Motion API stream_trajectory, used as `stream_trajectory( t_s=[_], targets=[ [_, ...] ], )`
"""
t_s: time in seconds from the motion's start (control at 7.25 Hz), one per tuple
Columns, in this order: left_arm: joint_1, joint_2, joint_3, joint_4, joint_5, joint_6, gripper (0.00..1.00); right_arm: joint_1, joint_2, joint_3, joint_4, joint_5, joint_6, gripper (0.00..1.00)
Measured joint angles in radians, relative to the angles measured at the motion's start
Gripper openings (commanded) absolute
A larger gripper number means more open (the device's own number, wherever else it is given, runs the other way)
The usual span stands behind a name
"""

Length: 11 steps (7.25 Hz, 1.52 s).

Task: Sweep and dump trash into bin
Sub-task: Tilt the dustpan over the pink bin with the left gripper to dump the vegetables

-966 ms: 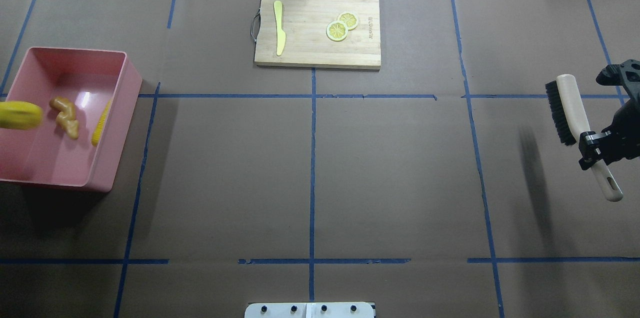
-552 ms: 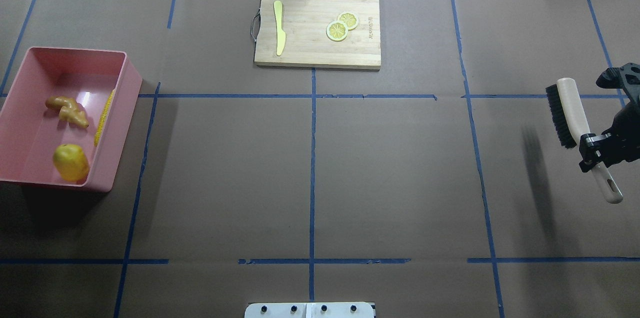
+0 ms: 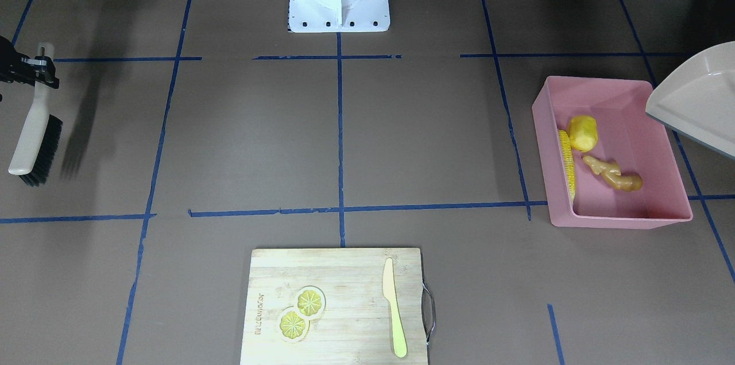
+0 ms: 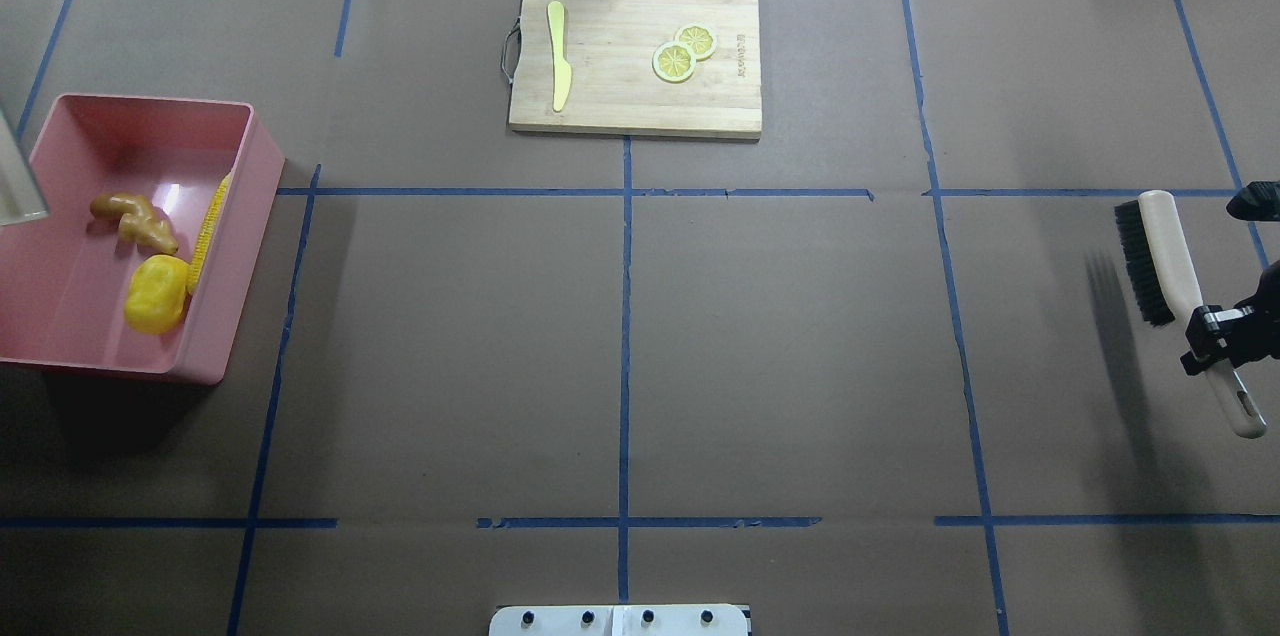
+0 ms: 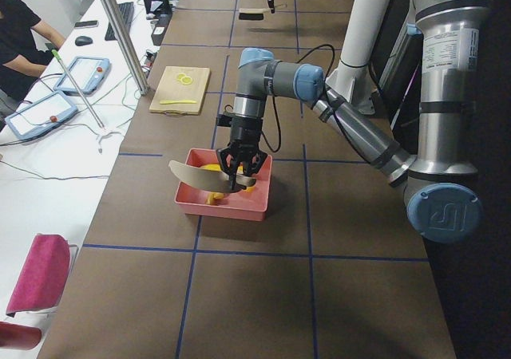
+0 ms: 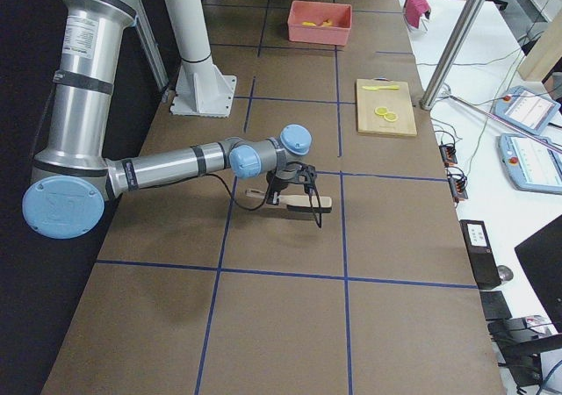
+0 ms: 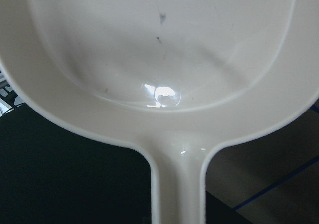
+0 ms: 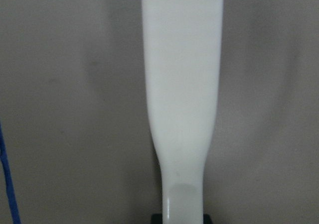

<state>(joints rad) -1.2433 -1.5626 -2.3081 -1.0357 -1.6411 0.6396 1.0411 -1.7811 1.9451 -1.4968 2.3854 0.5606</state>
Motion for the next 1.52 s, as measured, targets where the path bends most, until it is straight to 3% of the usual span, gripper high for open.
stream_trajectory(
  t_s=[0.55, 0.97, 1.1, 1.24, 1.38, 1.52],
  targets=[
    [-0.003, -0.106, -0.006, -0.008, -0.26, -0.02, 0.05, -0.022, -0.017, -0.02, 0.005, 0.008, 0.006, 0.02],
    [-0.002, -0.159, -0.003, -0.01, -0.319, -0.044, 0.06, -0.076, -0.01, -0.062, 0.008, 0.006, 0.009, 0.03],
    [-0.001, -0.17, -0.002, -0.011, -0.346, -0.056, 0.06, -0.086, -0.006, -0.071, 0.009, 0.004, 0.009, 0.14],
    [-0.001, -0.179, -0.001, -0.01, -0.369, -0.064, 0.06, -0.091, -0.004, -0.075, 0.009, 0.004, 0.009, 0.91],
    [0.002, -0.184, 0.001, -0.01, -0.38, -0.068, 0.06, -0.092, 0.0, -0.078, 0.009, 0.003, 0.009, 1.0],
    [0.009, -0.187, 0.003, -0.012, -0.384, -0.069, 0.06, -0.093, 0.006, -0.079, 0.009, 0.003, 0.009, 1.0]
  ],
)
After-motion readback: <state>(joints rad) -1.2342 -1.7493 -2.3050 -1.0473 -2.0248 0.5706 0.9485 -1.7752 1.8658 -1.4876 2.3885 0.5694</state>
